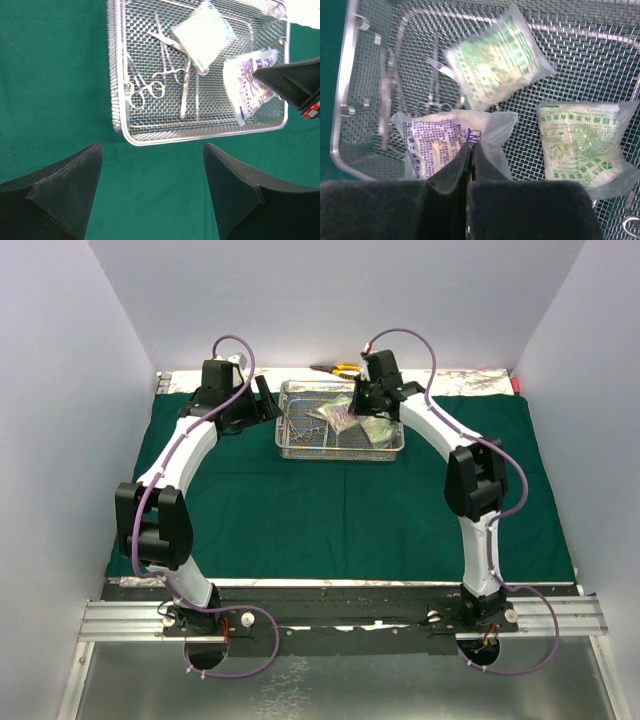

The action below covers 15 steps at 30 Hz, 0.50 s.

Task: Open and lay out the surgical kit
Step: Pick up the medical item from the container, then place the medical item in the surgical kit.

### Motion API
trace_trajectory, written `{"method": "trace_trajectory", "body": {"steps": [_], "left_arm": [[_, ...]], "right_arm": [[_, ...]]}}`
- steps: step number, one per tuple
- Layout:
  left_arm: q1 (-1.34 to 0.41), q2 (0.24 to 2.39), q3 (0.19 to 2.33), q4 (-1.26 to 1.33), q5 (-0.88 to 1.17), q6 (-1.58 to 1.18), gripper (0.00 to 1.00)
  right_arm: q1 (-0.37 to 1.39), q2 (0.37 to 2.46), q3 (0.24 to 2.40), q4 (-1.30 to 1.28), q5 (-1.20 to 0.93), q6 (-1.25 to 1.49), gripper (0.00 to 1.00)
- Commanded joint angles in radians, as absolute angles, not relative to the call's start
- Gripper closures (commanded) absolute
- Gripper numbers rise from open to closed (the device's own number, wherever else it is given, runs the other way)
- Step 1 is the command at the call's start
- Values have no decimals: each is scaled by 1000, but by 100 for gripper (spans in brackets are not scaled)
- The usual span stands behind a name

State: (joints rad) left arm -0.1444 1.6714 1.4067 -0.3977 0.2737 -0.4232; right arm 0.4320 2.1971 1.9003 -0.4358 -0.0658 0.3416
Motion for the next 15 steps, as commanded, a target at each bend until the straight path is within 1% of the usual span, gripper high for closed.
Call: {"method": "trace_trajectory", "body": {"steps": [1, 4, 8, 11, 15], "left_arm": [[-149, 1659, 1462, -388, 430, -433, 14], [-157, 1658, 1488, -385, 524, -442, 10], [-189, 1660, 1499, -378, 612, -468, 8], [-217, 1661, 1492, -371, 644, -491, 8], [-238, 1656, 1465, -341, 715, -551, 8]], "right_arm": [[432, 2078, 1893, -391, -143, 320, 100], [434, 2010, 1844, -362, -241, 300, 100], [457, 1899, 1712, -263, -369, 282, 100], [488, 1828, 1648, -208, -402, 270, 100], [528, 1789, 1631, -215, -383, 231, 99]]}}
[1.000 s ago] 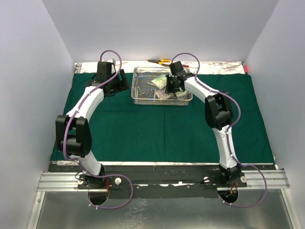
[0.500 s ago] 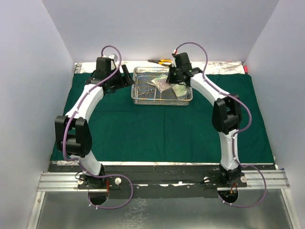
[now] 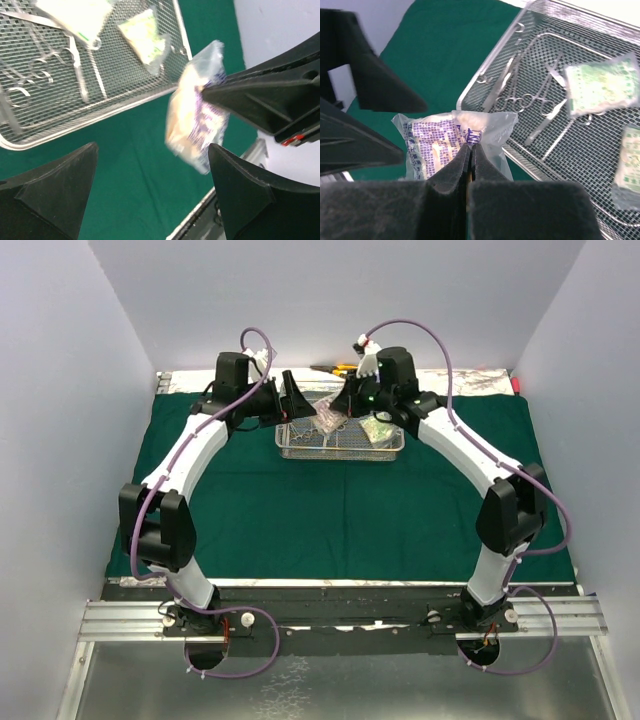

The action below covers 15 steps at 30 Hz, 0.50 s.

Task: Open and lay out the surgical kit
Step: Place the medical item in the surgical kit.

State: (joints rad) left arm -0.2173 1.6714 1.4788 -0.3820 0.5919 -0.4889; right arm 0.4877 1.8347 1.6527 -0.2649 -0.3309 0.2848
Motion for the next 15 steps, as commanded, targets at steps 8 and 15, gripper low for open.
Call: {"method": "trace_trajectory", "body": {"steps": [8, 15], "left_arm": [[-250, 1637, 1400, -322, 795, -626, 29], [-249, 1597, 1351, -323, 801, -647, 68]], "right_arm": [[563, 1783, 1634, -209, -376, 226, 99], [562, 1772, 1627, -203, -322, 298, 93]]}}
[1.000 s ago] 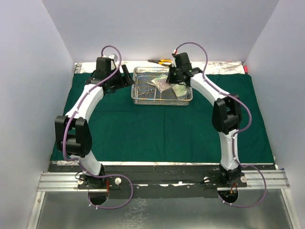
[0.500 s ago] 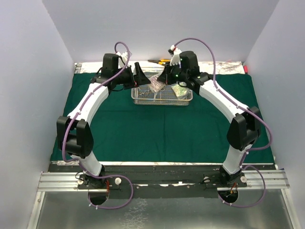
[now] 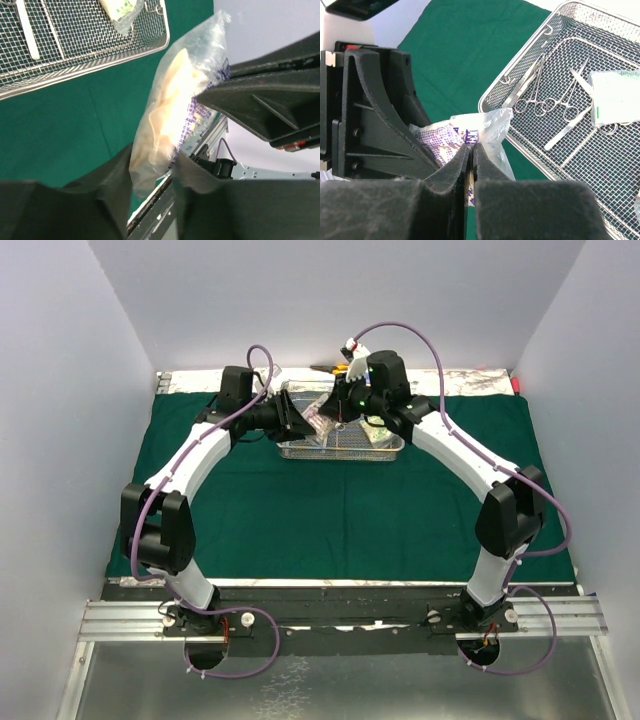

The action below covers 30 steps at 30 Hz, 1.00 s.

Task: Open and lay out the surgical kit
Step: Place the medical item in the surgical kit.

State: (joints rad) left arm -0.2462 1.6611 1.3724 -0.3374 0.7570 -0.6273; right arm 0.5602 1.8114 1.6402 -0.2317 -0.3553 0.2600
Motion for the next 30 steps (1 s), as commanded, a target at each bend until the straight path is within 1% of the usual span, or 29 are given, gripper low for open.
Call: {"method": "trace_trajectory", "body": {"steps": [1, 4, 5, 7, 8, 10, 13, 16, 20, 21, 25, 30], "left_arm": [[-249, 1596, 1351, -323, 804, -648, 74], [-249, 1589, 1353, -324, 804, -652, 88], [-249, 1583, 1351, -323, 801, -652, 93], [-246, 1569, 1343, -322, 793, -651, 98], [-244, 1561, 1338, -323, 791, -649, 100], [-244, 1548, 1326, -323, 790, -649, 100], [-243, 1529, 1312, -322, 789, -651, 100], [-243, 1513, 1307, -322, 780, -662, 100], [-243, 1489, 1307, -314, 777, -695, 100], [-243, 1481, 1307, -310, 780, -709, 100], [-242, 1446, 1295, -285, 802, -779, 100], [-243, 1402, 1281, -255, 822, -872, 100]], "right_arm": [[563, 1770, 1623, -203, -324, 308, 90], [562, 1760, 1602, -206, -273, 358, 78], [562, 1752, 1594, -209, -239, 378, 73], [562, 1735, 1576, -224, -166, 419, 61], [562, 1726, 1568, -244, -127, 439, 54], [561, 1714, 1566, -298, -30, 500, 41], [561, 1692, 1543, -341, 38, 583, 29], [560, 1644, 1476, -277, -61, 634, 26], [561, 1496, 1289, -48, -179, 753, 13], [561, 1464, 1242, 10, -194, 792, 11], [560, 1397, 1134, 202, -257, 906, 8], [561, 1429, 1120, 373, -369, 1010, 7]]}}
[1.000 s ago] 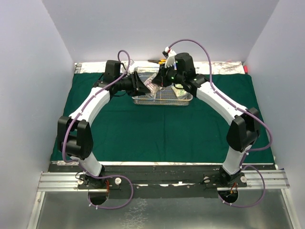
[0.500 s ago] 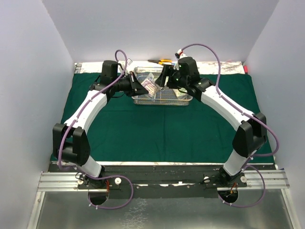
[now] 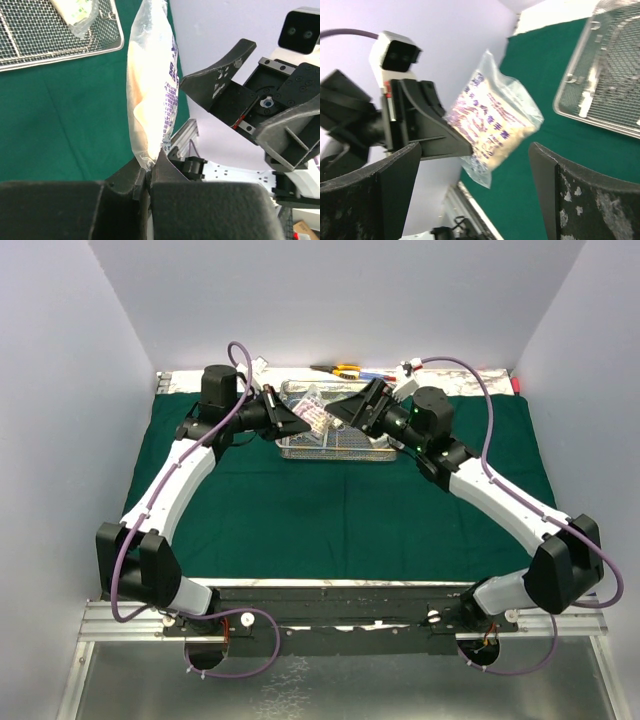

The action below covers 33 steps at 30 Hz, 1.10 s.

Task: Open and lay out the surgical kit
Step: Place the medical item in the surgical kit.

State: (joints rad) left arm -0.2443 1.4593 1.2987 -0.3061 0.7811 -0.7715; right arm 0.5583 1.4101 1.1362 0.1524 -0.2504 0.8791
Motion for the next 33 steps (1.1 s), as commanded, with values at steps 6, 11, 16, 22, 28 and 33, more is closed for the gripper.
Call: {"method": "trace_trajectory", "body": {"steps": [6, 11, 16, 22, 28, 33], "left_arm": [[-244, 1355, 1284, -205, 782, -966, 100], [-244, 1319, 1255, -119, 769, -1055, 100], [-244, 1287, 1206, -19, 767, -1164, 100], [-245, 1260, 1149, 143, 764, -1314, 100], [-244, 1246, 1123, 200, 764, -1361, 100], [-242, 1241, 1126, 145, 757, -1313, 88]], "right_arm": [[561, 1421, 1134, 300, -315, 1059, 7], [561, 1447, 1148, 322, -367, 1095, 8], [561, 1493, 1130, 554, -448, 1231, 19], [561, 1493, 1143, 616, -449, 1279, 42], [561, 1482, 1149, 583, -431, 1262, 75], [561, 1492, 1193, 485, -432, 1199, 88]]}}
